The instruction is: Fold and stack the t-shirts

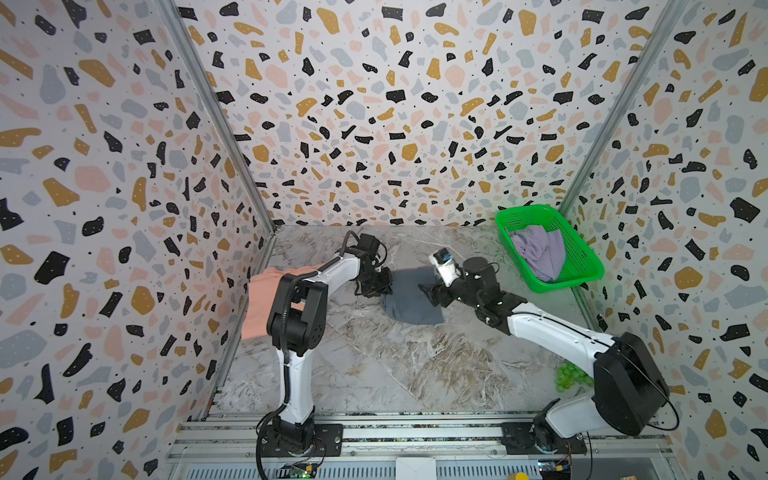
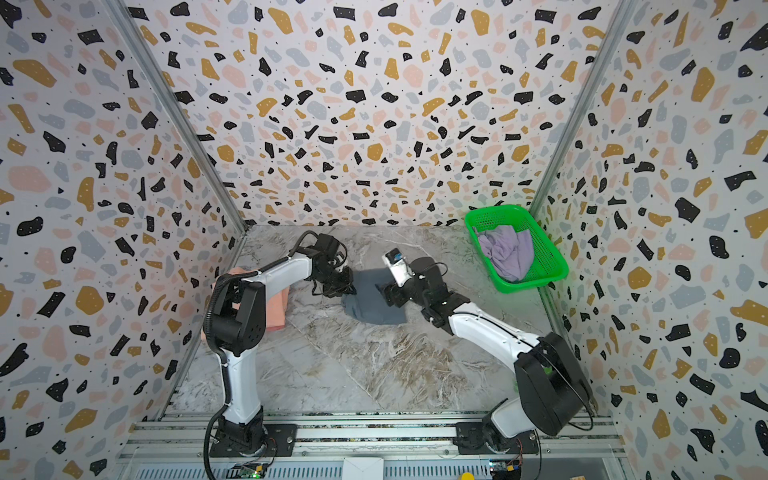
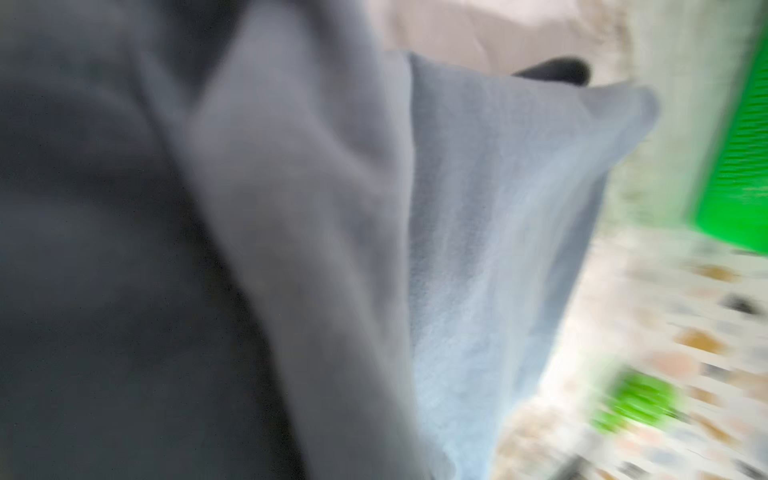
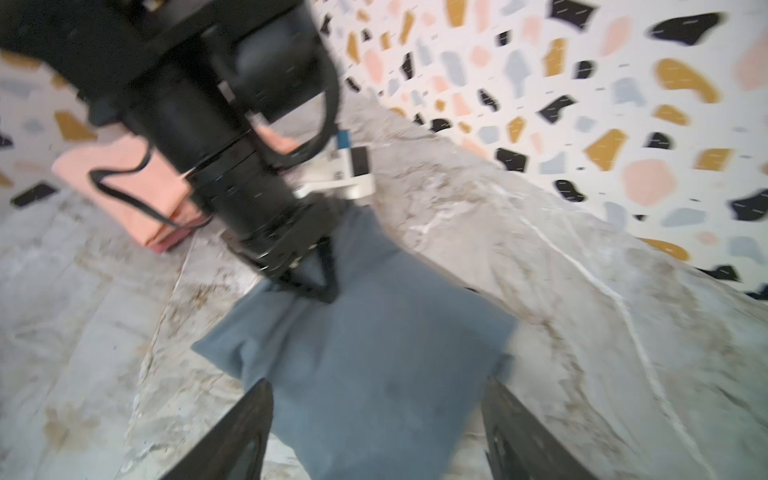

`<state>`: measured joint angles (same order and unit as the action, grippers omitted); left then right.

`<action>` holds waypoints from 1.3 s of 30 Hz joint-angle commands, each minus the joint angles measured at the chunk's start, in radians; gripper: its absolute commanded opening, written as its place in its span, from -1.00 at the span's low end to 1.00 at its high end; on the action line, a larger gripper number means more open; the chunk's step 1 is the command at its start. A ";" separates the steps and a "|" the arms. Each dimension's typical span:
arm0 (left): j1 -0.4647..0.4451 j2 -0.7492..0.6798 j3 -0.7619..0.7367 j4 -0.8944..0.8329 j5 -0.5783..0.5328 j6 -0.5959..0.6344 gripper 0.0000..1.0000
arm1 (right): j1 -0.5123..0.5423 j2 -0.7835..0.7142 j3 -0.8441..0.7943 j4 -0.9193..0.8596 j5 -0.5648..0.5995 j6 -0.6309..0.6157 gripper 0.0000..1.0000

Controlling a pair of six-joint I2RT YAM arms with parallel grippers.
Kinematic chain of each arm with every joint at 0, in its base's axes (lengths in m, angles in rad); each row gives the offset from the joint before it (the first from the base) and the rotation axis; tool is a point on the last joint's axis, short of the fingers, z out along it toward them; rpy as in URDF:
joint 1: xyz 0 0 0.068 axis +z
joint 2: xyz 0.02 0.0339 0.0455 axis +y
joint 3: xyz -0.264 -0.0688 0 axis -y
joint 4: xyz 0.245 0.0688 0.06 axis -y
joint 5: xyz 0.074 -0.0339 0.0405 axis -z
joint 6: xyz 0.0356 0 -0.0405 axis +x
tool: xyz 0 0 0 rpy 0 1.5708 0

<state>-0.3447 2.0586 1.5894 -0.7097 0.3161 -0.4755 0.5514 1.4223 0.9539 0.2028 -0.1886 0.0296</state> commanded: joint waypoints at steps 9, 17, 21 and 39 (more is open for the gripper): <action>-0.012 -0.169 0.129 -0.395 -0.687 0.259 -1.00 | -0.294 0.013 0.160 -0.033 -0.043 0.088 0.61; 0.025 -0.224 0.186 -0.459 -0.697 0.254 -1.00 | -0.327 0.048 0.163 -0.020 -0.034 0.098 0.61; 0.077 -0.283 0.178 -0.444 -0.655 0.223 -1.00 | -0.329 0.070 0.170 -0.019 -0.035 0.090 0.61; 0.229 -0.468 0.184 -0.391 -0.405 0.198 -1.00 | -0.330 0.130 0.189 -0.016 -0.028 0.072 0.61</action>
<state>-0.1390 1.6558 1.7435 -1.1328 -0.1303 -0.2665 0.2245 1.5547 1.1069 0.1864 -0.2169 0.1108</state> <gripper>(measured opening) 0.086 0.807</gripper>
